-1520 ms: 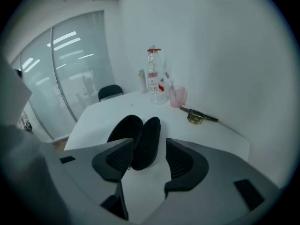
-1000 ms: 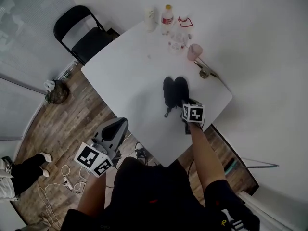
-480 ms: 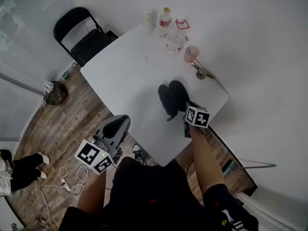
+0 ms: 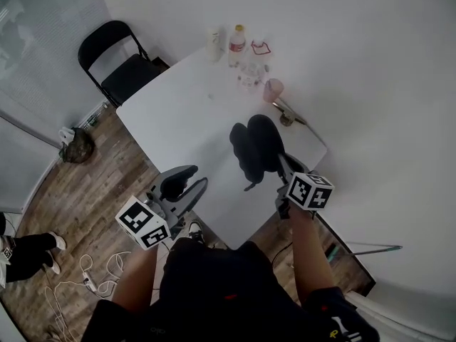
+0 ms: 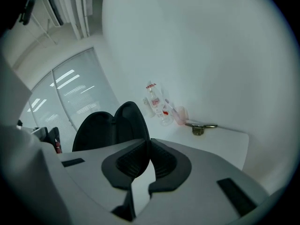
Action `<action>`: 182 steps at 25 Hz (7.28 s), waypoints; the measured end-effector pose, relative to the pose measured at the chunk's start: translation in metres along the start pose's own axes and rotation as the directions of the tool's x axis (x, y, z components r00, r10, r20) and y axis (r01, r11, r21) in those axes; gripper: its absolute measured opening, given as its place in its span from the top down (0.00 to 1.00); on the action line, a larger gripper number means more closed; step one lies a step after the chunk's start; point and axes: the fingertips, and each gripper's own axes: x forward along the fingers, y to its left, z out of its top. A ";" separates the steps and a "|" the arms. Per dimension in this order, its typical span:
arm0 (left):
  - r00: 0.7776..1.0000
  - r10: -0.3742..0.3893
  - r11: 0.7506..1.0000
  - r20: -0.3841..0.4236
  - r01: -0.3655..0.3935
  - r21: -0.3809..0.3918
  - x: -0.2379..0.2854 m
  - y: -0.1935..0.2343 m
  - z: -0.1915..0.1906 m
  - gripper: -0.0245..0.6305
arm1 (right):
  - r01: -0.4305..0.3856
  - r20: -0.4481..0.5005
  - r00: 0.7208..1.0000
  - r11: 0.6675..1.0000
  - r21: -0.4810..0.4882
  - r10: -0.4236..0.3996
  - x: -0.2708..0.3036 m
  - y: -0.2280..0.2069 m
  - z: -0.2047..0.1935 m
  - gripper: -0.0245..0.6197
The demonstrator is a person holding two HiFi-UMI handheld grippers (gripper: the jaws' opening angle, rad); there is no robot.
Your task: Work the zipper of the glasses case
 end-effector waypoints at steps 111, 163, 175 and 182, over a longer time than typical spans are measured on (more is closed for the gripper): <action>0.814 -0.113 0.873 0.570 0.355 -0.335 0.005 -0.037 0.150 0.56 | -0.423 0.187 0.791 0.741 -0.522 0.583 -0.107 0.237 0.001 0.67; 0.951 -0.307 0.928 -0.022 0.294 -0.229 0.026 -0.056 0.032 0.56 | -0.227 0.036 0.899 0.534 -0.814 0.436 -0.092 0.209 -0.013 0.93; 0.807 -0.405 0.913 -0.430 0.383 -0.140 0.027 -0.086 -0.041 0.56 | -0.163 0.044 0.897 0.423 -0.892 0.439 -0.096 0.217 -0.002 0.93; 0.710 -0.378 0.908 -0.594 0.410 -0.087 0.021 -0.092 -0.082 0.56 | -0.146 0.033 0.900 0.371 -0.917 0.435 -0.097 0.218 -0.005 0.93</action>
